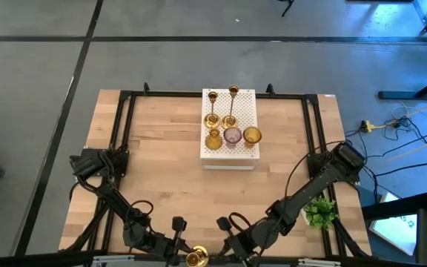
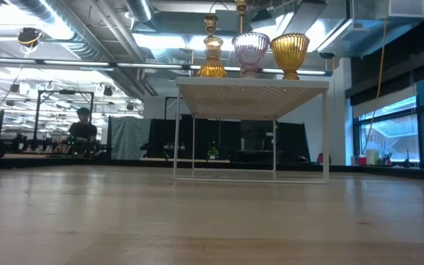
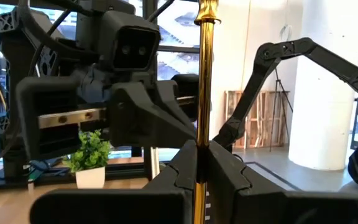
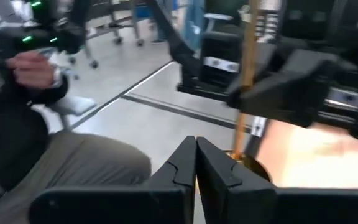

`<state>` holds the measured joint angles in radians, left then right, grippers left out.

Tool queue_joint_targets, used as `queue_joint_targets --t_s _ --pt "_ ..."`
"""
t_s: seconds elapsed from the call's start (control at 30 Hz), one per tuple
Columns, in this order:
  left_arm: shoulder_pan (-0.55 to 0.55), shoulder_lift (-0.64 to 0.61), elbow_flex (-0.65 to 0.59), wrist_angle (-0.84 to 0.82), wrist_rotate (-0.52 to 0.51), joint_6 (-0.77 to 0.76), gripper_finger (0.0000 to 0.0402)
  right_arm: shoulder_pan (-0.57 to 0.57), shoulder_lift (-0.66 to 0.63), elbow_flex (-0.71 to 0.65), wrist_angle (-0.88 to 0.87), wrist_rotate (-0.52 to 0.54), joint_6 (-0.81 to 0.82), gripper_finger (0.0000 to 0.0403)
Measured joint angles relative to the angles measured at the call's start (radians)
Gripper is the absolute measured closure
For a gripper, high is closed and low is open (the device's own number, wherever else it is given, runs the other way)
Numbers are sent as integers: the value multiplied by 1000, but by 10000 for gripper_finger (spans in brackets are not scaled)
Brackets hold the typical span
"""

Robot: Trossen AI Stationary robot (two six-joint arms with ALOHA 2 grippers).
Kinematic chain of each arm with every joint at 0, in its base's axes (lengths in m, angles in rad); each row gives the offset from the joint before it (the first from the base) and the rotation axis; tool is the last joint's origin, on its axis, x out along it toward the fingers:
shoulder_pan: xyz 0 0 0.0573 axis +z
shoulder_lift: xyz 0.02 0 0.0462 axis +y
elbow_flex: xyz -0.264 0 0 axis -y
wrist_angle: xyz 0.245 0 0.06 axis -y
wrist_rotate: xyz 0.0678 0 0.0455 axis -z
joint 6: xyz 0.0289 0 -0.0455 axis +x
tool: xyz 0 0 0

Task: Pick & Place candle stick holders
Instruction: Put the gold candle holder on the shelf

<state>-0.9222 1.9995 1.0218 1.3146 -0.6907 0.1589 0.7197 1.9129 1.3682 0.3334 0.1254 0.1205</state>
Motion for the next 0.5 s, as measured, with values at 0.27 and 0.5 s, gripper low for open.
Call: queue_joint_targets --t_s 0.27,0.5 --pt "0 0 0 3 0 -5 390 0 36 1 43 23 -54 323" --pt "-6 0 0 13 -29 10 390 -11 43 1 47 186 55 233"
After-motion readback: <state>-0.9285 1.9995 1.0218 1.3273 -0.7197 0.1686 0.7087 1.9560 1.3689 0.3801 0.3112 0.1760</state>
